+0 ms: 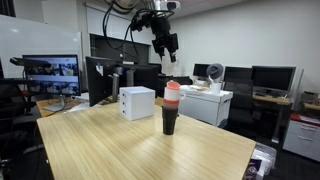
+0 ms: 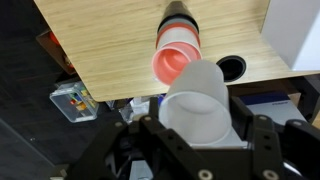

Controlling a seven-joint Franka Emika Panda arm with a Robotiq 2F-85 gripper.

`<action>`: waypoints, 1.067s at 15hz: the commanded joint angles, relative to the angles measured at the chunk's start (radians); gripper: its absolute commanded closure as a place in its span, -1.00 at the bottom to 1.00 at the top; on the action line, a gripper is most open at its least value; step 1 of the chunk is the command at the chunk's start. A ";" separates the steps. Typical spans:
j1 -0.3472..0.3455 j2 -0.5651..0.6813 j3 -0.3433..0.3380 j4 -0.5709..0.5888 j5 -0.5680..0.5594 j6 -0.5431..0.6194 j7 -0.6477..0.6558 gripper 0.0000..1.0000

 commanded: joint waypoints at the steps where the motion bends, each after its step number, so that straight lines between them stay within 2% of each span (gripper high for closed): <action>1: 0.000 -0.088 0.020 -0.042 -0.001 -0.091 -0.081 0.12; 5: 0.013 -0.172 0.034 -0.151 0.003 -0.167 -0.155 0.12; 8: 0.026 -0.231 0.038 -0.269 -0.010 -0.180 -0.185 0.12; 11: 0.035 -0.268 0.036 -0.372 -0.009 -0.135 -0.194 0.12; 16: 0.039 -0.298 0.032 -0.545 -0.018 0.068 -0.195 0.12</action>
